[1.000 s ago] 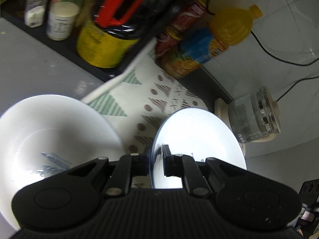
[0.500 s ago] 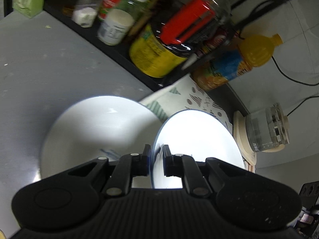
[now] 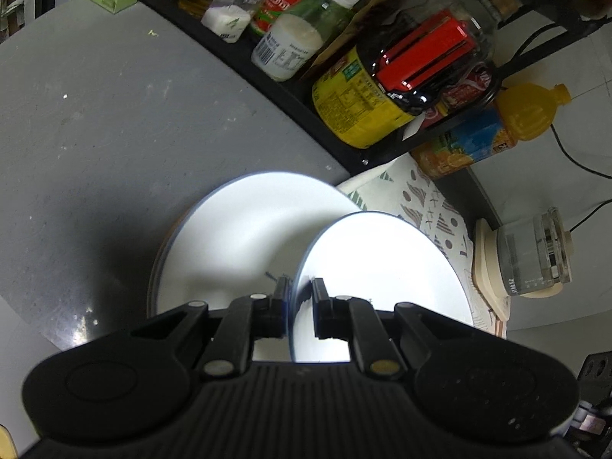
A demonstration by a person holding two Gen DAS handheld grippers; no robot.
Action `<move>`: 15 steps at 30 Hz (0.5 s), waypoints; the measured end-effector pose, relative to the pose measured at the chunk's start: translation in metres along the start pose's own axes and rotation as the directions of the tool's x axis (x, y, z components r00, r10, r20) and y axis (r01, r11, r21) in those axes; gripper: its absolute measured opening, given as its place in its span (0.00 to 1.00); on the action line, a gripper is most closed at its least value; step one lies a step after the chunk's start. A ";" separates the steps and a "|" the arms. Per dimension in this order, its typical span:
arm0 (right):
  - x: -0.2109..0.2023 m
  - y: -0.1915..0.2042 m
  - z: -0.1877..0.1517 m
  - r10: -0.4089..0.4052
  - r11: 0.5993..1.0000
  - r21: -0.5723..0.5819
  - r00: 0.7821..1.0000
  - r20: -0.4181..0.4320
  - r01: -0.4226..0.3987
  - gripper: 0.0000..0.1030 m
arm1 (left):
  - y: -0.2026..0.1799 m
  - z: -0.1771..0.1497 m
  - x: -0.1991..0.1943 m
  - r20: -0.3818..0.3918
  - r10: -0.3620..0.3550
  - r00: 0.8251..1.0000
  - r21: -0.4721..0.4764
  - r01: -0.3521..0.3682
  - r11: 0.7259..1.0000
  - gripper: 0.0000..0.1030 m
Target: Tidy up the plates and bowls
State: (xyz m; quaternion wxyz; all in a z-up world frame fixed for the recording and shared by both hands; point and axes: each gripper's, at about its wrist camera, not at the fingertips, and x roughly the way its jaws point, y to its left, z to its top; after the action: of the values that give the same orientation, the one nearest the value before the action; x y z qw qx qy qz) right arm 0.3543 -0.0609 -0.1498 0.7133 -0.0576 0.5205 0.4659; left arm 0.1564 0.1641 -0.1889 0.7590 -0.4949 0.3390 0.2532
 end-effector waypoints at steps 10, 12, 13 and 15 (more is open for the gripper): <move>0.004 -0.002 -0.007 -0.042 0.999 0.012 0.999 -0.012 0.042 0.09 | 0.004 -0.007 0.017 -0.026 0.017 1.000 -0.005 -0.017 1.000 0.11; 0.004 0.000 -0.006 -0.048 0.999 -0.002 0.999 -0.012 0.048 0.09 | 0.005 -0.006 0.018 -0.027 0.016 1.000 -0.009 -0.017 1.000 0.12; 0.005 0.001 -0.006 -0.050 0.999 -0.007 0.999 -0.014 0.050 0.09 | 0.006 -0.006 0.019 -0.026 0.018 0.999 -0.012 -0.018 1.000 0.12; 0.007 0.003 -0.005 -0.053 0.998 -0.014 0.998 -0.015 0.053 0.09 | 0.007 -0.005 0.020 -0.023 0.025 0.999 -0.020 -0.025 0.999 0.13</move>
State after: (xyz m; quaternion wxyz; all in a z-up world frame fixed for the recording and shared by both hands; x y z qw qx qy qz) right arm 0.3484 -0.0578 -0.1567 0.7209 -0.0797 0.5213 0.4496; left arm 0.1625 0.1635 -0.2097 0.7468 -0.5012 0.3510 0.2606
